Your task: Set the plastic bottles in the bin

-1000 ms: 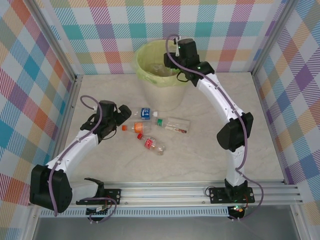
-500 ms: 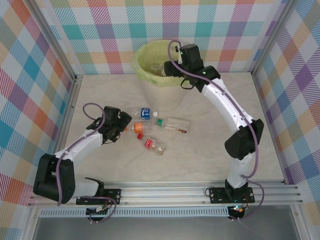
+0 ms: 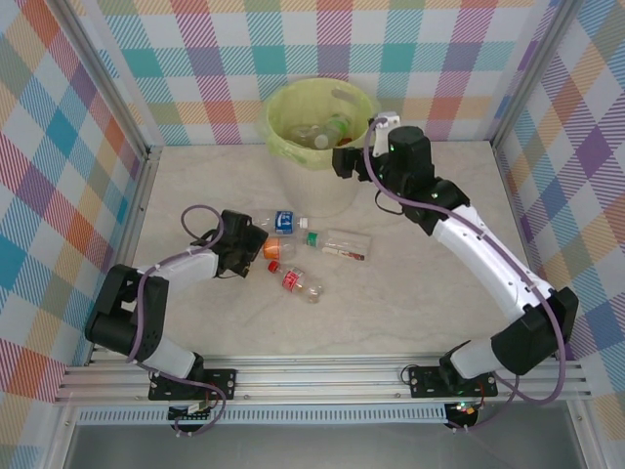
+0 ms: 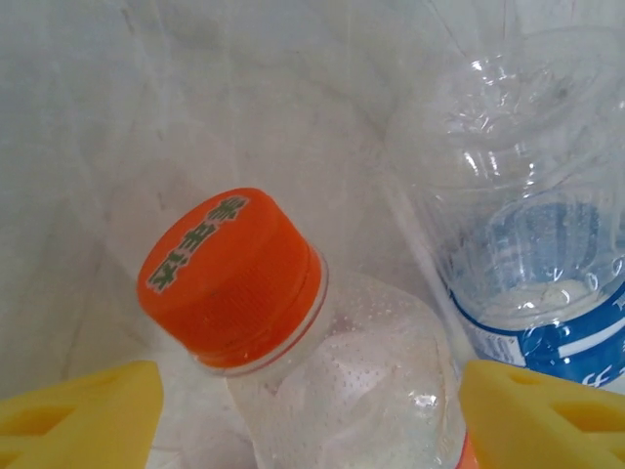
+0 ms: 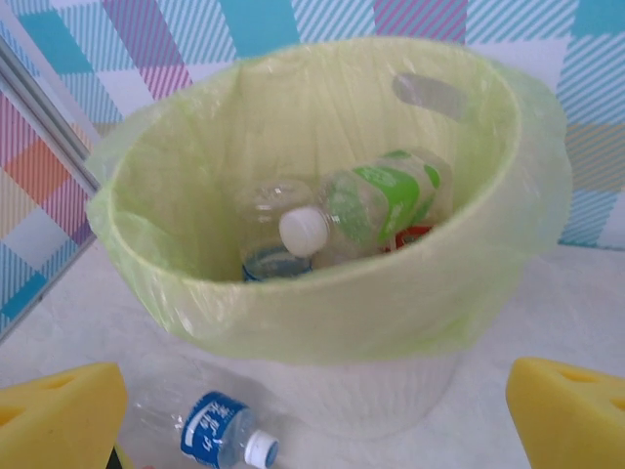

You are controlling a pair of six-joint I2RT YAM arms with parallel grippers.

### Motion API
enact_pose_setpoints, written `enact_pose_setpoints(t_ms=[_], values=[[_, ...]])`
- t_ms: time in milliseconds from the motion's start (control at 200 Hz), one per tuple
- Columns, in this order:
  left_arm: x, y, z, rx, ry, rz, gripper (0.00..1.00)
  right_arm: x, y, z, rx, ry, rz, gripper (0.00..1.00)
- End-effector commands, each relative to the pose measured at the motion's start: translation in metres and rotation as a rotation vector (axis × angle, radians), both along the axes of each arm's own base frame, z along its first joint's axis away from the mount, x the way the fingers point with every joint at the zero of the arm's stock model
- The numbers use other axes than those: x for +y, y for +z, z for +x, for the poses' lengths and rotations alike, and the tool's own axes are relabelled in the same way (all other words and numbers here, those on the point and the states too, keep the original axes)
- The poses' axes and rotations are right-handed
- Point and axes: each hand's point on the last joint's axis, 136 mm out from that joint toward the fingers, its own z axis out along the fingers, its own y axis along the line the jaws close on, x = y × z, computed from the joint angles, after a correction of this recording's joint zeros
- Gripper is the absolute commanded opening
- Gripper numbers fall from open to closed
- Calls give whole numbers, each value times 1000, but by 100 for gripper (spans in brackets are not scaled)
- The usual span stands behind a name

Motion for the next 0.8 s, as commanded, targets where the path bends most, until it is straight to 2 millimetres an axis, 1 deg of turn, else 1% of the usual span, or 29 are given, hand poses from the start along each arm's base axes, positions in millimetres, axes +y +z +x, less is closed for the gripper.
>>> enact_pose_setpoints(t_ms=[0, 80, 165, 250, 320, 385, 580, 700, 795], values=[[-11, -1, 9, -14, 22, -41, 76, -6, 7, -4, -28, -30, 36, 100], [-14, -5, 9, -16, 30, -60, 73, -8, -2, -7, -3, -35, 30, 100], [-12, -8, 6, -12, 36, -42, 68, -10, -9, -9, 13, -45, 32, 100], [-10, -12, 4, -17, 31, -35, 61, -12, -14, -9, 19, -58, 44, 100], [-11, -10, 5, -43, 11, -33, 56, -13, -20, -10, 30, -65, 53, 100], [-11, -6, 5, -60, -23, -8, 53, -13, -24, -10, 35, -64, 53, 100], [-7, 8, -5, -93, -138, 73, 47, -19, -32, -16, 50, -77, 37, 100], [-4, 21, -5, -147, -176, 109, 45, -23, -38, -19, 45, -84, 35, 100], [2, 36, -3, -192, -176, 147, 44, -18, -44, -24, 45, -50, 38, 100]])
